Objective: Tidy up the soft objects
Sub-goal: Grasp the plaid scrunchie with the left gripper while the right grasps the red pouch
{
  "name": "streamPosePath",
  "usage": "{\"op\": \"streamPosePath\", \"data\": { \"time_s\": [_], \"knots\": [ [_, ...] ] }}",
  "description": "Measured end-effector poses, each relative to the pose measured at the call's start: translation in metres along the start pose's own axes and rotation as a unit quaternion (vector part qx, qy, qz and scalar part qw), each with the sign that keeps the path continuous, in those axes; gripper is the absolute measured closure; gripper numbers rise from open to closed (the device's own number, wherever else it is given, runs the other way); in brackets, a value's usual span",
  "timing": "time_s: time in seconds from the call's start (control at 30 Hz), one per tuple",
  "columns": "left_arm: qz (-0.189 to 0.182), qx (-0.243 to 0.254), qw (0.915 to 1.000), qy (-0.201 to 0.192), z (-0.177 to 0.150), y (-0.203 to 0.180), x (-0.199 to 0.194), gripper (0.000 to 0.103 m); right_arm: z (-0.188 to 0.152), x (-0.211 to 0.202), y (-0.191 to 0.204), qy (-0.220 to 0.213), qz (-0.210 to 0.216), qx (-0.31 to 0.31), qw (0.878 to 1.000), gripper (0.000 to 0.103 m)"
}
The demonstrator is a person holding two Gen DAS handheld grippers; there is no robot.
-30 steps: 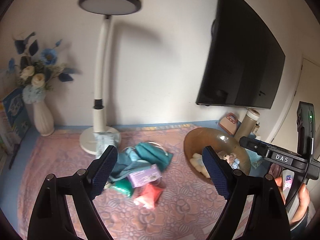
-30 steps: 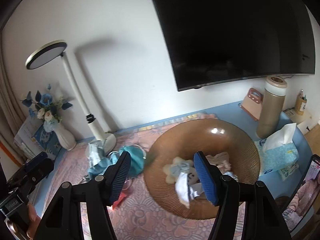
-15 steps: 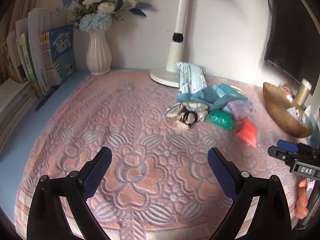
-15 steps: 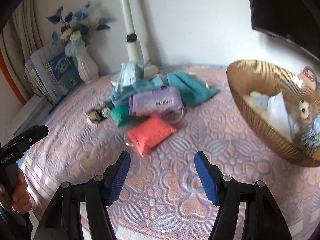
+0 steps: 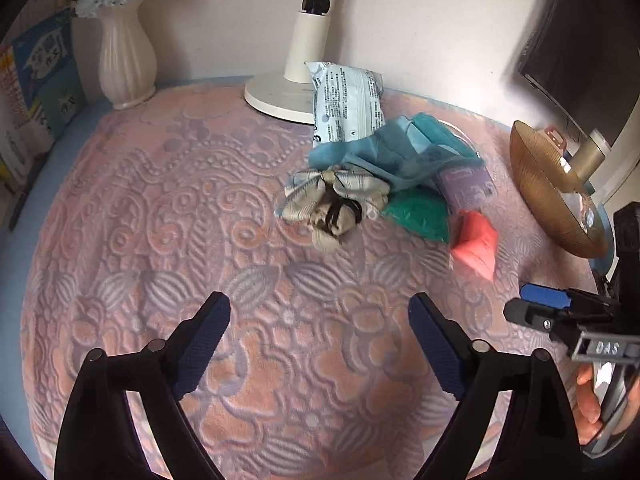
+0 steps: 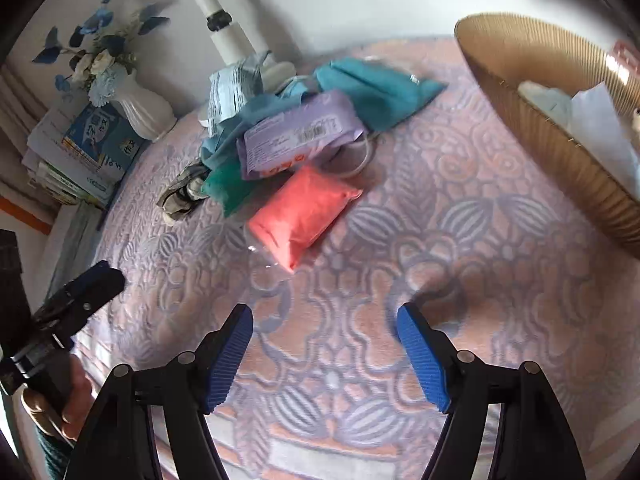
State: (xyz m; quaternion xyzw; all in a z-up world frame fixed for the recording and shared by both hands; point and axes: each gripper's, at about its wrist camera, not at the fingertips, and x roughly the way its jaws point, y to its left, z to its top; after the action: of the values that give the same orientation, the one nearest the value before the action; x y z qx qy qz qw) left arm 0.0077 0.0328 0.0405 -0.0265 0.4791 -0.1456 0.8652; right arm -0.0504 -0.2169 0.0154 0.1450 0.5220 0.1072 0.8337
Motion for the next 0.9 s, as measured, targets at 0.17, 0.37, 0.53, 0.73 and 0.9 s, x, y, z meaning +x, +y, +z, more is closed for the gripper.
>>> {"op": "streamPosePath", "data": {
  "time_s": [0.17, 0.37, 0.53, 0.73, 0.9],
  "knots": [
    [-0.047, -0.009, 0.9986, 0.020, 0.023, 0.005, 0.032, 0.024, 0.014, 0.020, 0.018, -0.003, -0.014, 0.015, 1.000, 0.027],
    [-0.033, 0.019, 0.9992, 0.007, 0.034, -0.007, 0.050, 0.026, 0.031, 0.033, 0.032, -0.051, -0.077, 0.033, 0.995, 0.026],
    [-0.062, -0.002, 0.9980, 0.010, 0.040, -0.005, 0.052, 0.067, 0.037, 0.039, 0.040, -0.071, -0.132, 0.009, 0.989, 0.037],
    [-0.059, 0.007, 0.9982, 0.005, 0.020, -0.012, 0.033, 0.077, 0.023, 0.025, 0.031, -0.084, -0.124, -0.006, 0.989, 0.051],
    [-0.078, 0.008, 0.9969, 0.004, -0.011, -0.023, 0.000, 0.077, -0.008, -0.003, 0.030, -0.088, -0.072, -0.071, 0.991, 0.057]
  ]
}}
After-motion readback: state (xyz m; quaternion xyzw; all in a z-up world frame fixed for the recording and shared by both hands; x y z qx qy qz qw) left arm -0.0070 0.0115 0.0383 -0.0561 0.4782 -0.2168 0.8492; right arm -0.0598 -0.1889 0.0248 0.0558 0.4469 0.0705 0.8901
